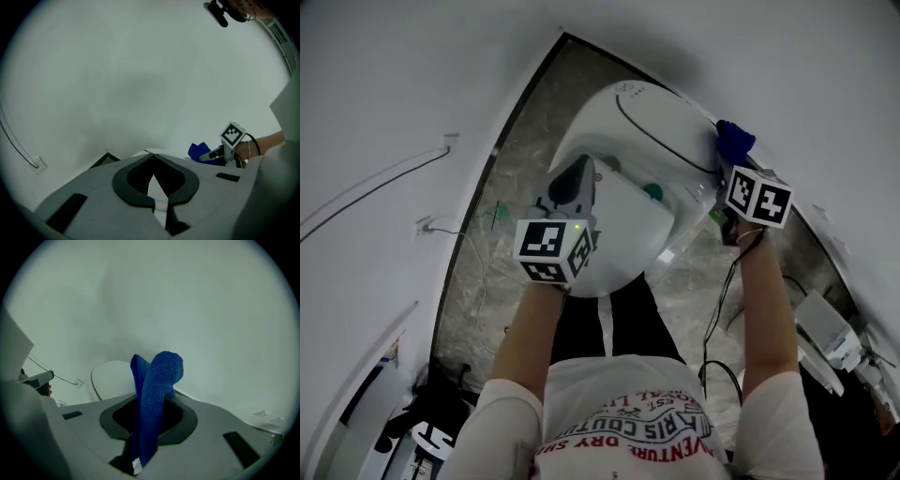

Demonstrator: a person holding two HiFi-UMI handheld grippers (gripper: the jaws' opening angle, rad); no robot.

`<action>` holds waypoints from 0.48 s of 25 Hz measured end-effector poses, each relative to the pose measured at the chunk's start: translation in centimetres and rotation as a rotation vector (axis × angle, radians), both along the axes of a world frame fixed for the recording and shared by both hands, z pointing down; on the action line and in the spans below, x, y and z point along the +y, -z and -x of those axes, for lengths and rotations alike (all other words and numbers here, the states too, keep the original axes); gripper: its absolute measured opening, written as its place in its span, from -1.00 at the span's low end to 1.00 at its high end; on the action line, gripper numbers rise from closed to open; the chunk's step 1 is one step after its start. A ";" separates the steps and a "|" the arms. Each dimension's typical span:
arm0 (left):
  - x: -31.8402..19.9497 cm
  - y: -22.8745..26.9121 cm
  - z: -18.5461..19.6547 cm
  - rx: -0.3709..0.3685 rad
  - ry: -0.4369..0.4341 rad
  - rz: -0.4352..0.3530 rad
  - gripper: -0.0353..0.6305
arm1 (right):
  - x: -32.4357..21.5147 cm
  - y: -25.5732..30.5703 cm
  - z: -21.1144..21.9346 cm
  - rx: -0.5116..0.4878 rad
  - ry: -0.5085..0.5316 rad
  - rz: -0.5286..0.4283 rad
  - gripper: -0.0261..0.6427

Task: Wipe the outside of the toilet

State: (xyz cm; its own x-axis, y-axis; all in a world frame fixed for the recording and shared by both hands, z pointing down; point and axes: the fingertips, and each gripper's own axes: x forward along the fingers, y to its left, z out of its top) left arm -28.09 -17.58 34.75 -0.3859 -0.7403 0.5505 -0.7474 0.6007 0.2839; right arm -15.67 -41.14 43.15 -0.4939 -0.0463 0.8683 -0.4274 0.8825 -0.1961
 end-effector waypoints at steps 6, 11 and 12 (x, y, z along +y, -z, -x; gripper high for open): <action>1.9 -0.8 2.1 0.020 0.025 -0.009 -0.88 | 1.7 0.7 4.7 0.032 0.103 -0.072 -0.69; 3.5 -0.9 3.6 0.017 0.021 -0.023 -0.88 | 3.6 1.1 8.5 0.060 0.176 -0.117 -0.69; 3.9 -1.0 3.8 0.014 0.018 -0.024 -0.88 | 4.1 1.0 9.3 0.067 0.193 -0.130 -0.69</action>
